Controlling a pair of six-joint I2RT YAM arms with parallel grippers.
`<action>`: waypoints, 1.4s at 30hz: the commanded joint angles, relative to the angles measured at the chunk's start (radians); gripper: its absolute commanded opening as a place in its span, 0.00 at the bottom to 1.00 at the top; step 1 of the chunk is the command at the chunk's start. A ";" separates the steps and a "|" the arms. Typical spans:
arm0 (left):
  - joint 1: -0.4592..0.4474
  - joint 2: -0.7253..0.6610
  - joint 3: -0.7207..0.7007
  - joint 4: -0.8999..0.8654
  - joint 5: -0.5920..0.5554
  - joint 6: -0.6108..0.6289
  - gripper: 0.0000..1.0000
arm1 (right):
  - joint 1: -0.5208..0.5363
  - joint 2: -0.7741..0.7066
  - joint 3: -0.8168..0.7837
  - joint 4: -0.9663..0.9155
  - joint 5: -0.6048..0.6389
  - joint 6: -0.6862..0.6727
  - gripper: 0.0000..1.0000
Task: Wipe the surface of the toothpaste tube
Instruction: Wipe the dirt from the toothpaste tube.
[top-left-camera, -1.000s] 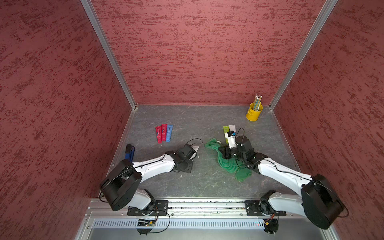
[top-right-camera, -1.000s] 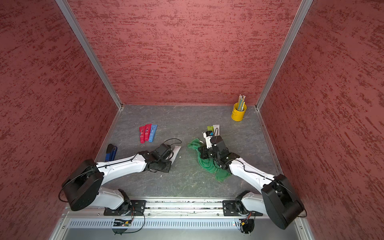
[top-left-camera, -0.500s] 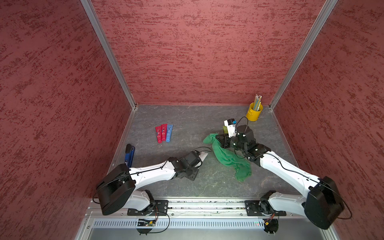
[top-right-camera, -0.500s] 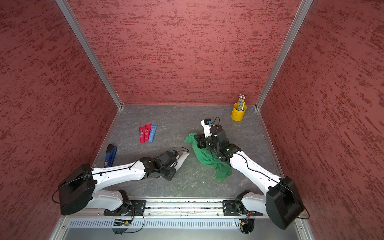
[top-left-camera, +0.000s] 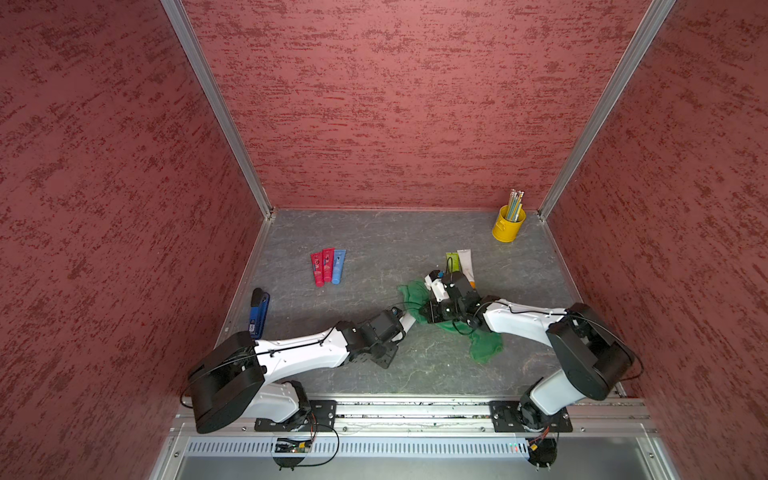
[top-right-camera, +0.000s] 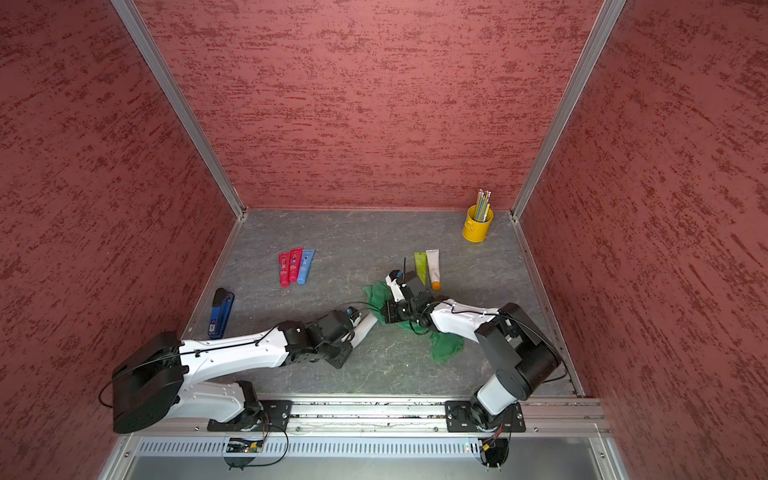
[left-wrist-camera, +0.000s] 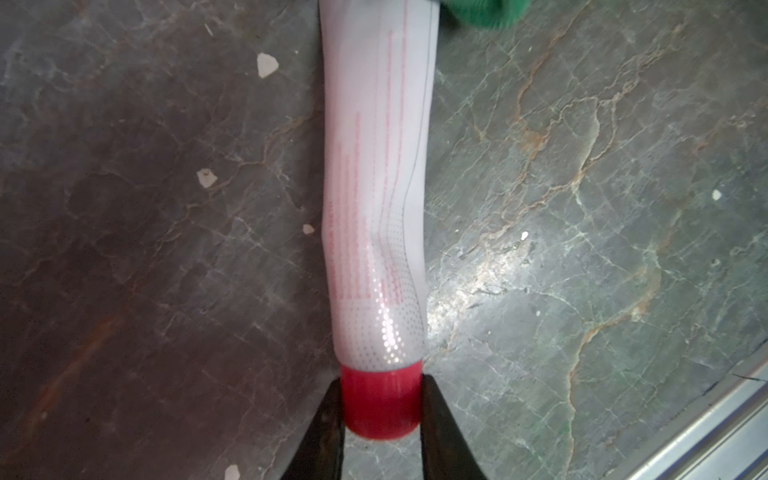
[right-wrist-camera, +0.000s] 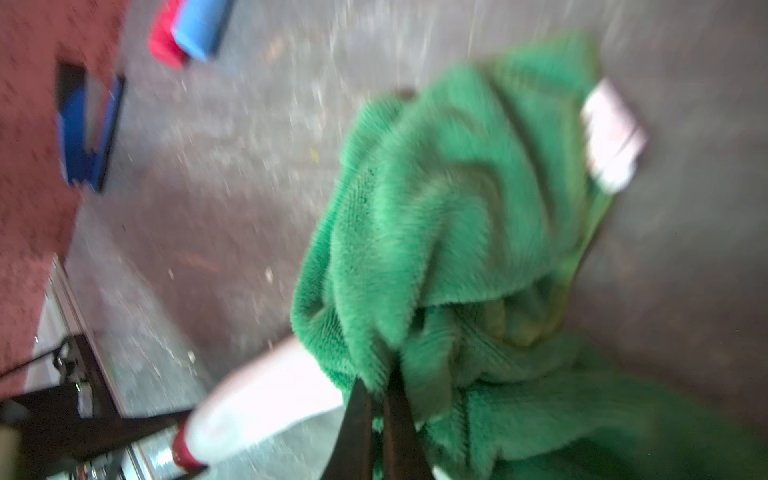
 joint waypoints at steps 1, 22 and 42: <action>-0.003 -0.002 0.000 0.042 -0.016 0.006 0.10 | 0.022 0.017 -0.028 0.024 -0.020 0.009 0.00; -0.004 0.028 0.009 0.048 -0.009 0.015 0.06 | 0.083 0.160 0.065 0.144 -0.007 0.057 0.00; -0.004 0.029 0.009 0.049 -0.013 0.012 0.04 | 0.186 0.171 -0.067 0.308 -0.101 0.188 0.00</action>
